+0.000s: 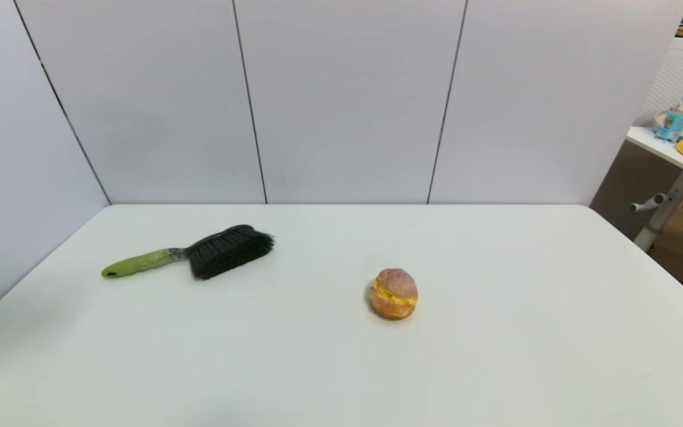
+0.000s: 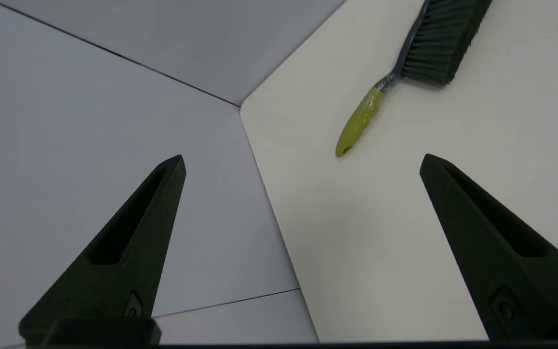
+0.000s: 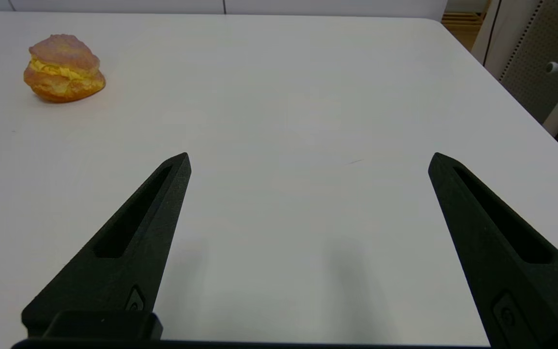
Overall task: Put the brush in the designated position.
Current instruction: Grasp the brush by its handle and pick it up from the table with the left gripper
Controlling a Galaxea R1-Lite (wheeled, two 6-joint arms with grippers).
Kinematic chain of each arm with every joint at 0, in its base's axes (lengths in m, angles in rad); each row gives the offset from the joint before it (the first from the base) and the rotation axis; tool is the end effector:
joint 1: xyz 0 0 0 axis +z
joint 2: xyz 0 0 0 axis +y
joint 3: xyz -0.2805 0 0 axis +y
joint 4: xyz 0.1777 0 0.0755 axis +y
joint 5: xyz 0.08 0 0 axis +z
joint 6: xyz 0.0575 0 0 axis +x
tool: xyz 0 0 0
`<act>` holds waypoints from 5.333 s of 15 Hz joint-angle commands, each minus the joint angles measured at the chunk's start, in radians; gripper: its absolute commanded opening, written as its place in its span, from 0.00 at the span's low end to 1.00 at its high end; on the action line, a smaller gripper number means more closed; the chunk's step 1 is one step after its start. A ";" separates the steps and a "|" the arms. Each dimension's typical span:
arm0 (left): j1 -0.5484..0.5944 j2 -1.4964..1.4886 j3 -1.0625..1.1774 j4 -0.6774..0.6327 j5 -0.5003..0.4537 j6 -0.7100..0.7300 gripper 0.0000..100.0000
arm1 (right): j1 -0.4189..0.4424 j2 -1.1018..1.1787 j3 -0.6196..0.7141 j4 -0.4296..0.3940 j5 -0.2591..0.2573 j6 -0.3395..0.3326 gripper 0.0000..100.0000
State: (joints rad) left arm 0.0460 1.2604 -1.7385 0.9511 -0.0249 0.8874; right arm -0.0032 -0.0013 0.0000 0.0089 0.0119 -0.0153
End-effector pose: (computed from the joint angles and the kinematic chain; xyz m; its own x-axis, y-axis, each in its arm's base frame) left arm 0.1596 0.0059 0.3533 0.8901 0.0161 -0.4554 0.3378 0.6475 0.6831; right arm 0.0346 0.0006 0.0743 0.9999 0.0087 -0.0076 -0.0088 0.9998 -0.0152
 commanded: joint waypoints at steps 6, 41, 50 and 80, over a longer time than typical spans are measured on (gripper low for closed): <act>0.055 0.524 -0.223 0.219 -0.092 0.409 1.00 | 0.000 0.001 0.002 0.000 0.000 0.000 1.00; 0.046 0.985 -0.231 -0.041 -0.205 0.413 1.00 | 0.000 0.001 0.002 0.000 0.000 0.000 1.00; 0.046 0.991 -0.231 -0.041 -0.204 0.416 1.00 | 0.000 0.001 0.002 0.000 0.000 0.000 1.00; -0.011 0.732 -0.225 0.048 -0.208 0.415 0.00 | 0.000 0.001 0.002 0.000 0.002 0.000 1.00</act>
State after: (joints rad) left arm 0.0447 2.0379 -1.9636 0.9915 -0.2302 1.2949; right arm -0.0032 -0.0013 0.0000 0.0091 0.0115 -0.0147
